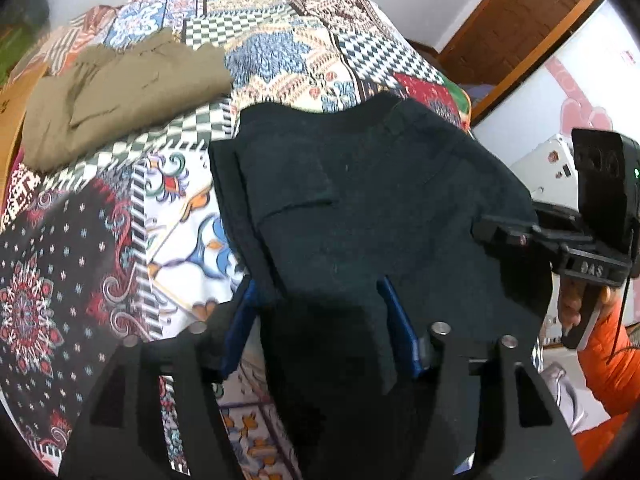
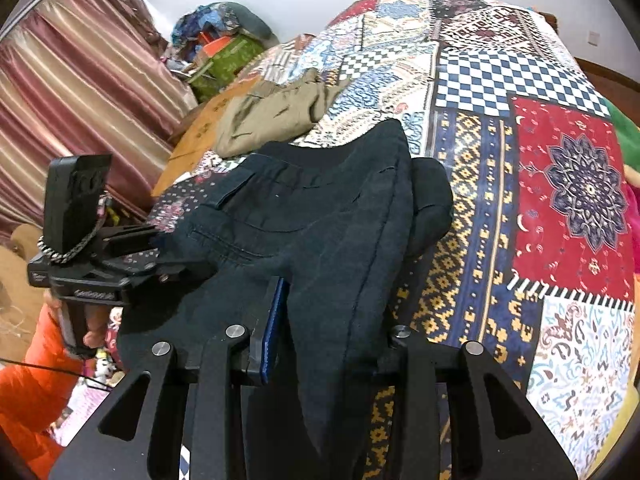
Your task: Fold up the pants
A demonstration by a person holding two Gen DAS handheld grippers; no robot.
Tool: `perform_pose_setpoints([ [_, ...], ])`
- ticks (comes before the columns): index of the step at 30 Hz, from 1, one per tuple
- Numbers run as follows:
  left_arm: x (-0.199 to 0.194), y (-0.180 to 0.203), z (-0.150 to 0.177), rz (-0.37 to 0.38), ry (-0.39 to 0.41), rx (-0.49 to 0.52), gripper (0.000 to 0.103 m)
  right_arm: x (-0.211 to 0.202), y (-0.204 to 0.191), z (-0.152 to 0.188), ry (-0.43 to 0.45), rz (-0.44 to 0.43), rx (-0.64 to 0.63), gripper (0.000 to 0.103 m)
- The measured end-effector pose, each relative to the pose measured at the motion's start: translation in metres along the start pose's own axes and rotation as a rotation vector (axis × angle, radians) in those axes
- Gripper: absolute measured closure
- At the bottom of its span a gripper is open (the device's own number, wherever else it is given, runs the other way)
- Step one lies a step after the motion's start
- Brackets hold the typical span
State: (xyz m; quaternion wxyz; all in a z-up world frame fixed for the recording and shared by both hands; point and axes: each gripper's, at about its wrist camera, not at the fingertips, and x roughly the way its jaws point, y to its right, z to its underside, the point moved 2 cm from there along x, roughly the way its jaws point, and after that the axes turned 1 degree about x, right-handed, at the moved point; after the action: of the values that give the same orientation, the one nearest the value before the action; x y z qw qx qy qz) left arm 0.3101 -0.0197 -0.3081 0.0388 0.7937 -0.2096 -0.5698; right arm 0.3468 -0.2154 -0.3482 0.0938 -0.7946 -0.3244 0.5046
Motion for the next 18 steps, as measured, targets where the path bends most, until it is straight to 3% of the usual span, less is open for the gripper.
perform_pose_setpoints([
  [5, 0.010, 0.008, 0.005, 0.031, -0.027, 0.021, 0.026, 0.001, 0.013, 0.004, -0.032, 0.009, 0.032, 0.061],
  [7, 0.017, 0.006, 0.007, 0.052, -0.035, 0.000, 0.021, 0.003, 0.015, 0.010, -0.056, 0.020, 0.034, 0.049],
  [9, 0.024, -0.002, 0.006, 0.108, -0.038, -0.053, 0.018, 0.007, 0.020, 0.016, -0.094, 0.003, 0.042, 0.045],
  [13, 0.026, -0.005, 0.004, 0.143, -0.016, -0.072, 0.018, 0.010, 0.022, 0.020, -0.104, -0.023, 0.044, 0.040],
  [18, 0.018, 0.012, 0.002, 0.128, 0.022, -0.006, 0.032, 0.016, 0.013, 0.016, -0.097, -0.038, 0.037, 0.042],
])
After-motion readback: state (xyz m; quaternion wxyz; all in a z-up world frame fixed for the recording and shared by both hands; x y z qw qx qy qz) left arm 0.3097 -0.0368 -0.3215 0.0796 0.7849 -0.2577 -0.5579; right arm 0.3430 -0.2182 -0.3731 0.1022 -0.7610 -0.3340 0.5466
